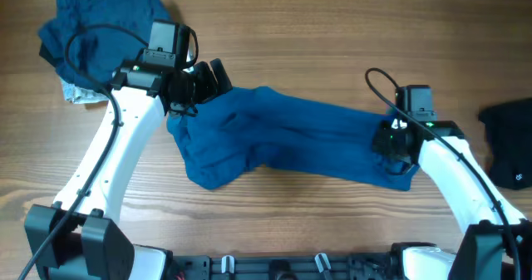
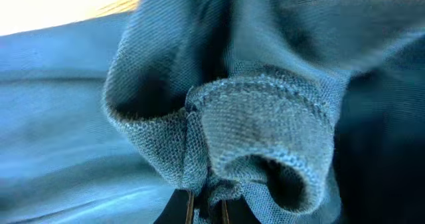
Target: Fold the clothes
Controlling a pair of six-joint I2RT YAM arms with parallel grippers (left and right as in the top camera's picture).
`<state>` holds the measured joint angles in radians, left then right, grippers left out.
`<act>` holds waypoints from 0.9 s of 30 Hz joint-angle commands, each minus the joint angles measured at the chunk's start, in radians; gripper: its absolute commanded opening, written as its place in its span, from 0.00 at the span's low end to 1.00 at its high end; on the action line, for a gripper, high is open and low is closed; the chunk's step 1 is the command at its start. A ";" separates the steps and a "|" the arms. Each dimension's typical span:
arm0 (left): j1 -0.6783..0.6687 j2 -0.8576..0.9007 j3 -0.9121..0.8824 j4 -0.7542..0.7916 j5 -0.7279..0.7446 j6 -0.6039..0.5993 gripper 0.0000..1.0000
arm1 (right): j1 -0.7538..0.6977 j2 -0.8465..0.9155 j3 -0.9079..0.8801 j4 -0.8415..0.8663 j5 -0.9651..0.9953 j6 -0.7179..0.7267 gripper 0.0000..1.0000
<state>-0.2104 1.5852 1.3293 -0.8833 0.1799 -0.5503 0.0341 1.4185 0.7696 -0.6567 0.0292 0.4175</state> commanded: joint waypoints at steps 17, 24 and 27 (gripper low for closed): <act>-0.002 0.005 0.005 -0.001 -0.006 0.019 1.00 | 0.172 -0.009 0.036 0.116 -0.226 0.138 0.30; -0.002 0.005 0.005 -0.005 -0.006 0.019 1.00 | 0.172 -0.018 0.113 0.119 -0.319 0.116 0.63; -0.002 0.005 0.005 -0.013 -0.006 0.019 1.00 | 0.172 -0.048 0.239 0.045 -0.330 0.065 0.64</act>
<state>-0.2104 1.5852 1.3293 -0.8890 0.1795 -0.5503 0.2005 1.4174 0.8818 -0.5728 -0.2600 0.5335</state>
